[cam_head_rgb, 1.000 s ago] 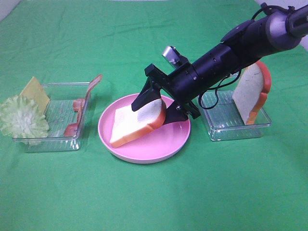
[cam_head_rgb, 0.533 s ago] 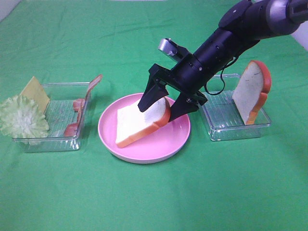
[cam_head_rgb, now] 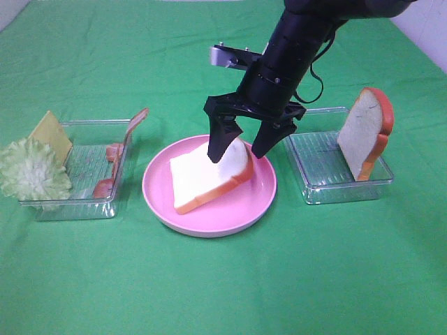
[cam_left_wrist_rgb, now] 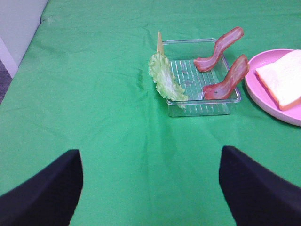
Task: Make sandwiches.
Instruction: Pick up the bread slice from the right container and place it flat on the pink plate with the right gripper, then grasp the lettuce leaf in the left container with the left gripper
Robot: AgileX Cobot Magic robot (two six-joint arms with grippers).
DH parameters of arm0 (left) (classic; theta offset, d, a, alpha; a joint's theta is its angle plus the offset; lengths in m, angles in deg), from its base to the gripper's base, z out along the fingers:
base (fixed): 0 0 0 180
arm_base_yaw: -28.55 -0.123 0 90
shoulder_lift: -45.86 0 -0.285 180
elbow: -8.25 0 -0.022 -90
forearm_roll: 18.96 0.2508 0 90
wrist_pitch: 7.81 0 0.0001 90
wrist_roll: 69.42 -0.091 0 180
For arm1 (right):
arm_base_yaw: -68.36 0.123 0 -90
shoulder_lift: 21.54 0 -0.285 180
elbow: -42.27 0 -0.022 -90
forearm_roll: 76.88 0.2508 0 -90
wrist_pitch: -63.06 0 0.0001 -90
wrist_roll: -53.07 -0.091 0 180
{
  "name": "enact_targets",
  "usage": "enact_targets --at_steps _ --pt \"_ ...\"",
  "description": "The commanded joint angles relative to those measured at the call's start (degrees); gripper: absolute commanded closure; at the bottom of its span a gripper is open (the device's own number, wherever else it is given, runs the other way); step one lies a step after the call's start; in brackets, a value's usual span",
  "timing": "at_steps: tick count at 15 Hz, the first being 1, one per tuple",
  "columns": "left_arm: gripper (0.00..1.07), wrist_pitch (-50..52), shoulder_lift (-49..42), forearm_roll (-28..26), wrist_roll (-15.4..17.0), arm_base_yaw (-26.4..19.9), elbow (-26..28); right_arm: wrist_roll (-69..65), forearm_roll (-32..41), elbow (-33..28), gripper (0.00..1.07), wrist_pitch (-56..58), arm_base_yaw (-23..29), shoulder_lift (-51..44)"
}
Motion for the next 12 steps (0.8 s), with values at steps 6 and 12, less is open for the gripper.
enact_targets --at_steps 6,12 --pt "0.3 0.8 -0.2 -0.1 0.2 0.2 -0.1 -6.9 -12.5 7.7 0.3 7.6 0.6 -3.6" --pt "0.3 0.8 -0.2 -0.1 0.2 0.2 -0.1 -11.7 -18.9 6.1 0.3 11.1 0.6 -17.6"
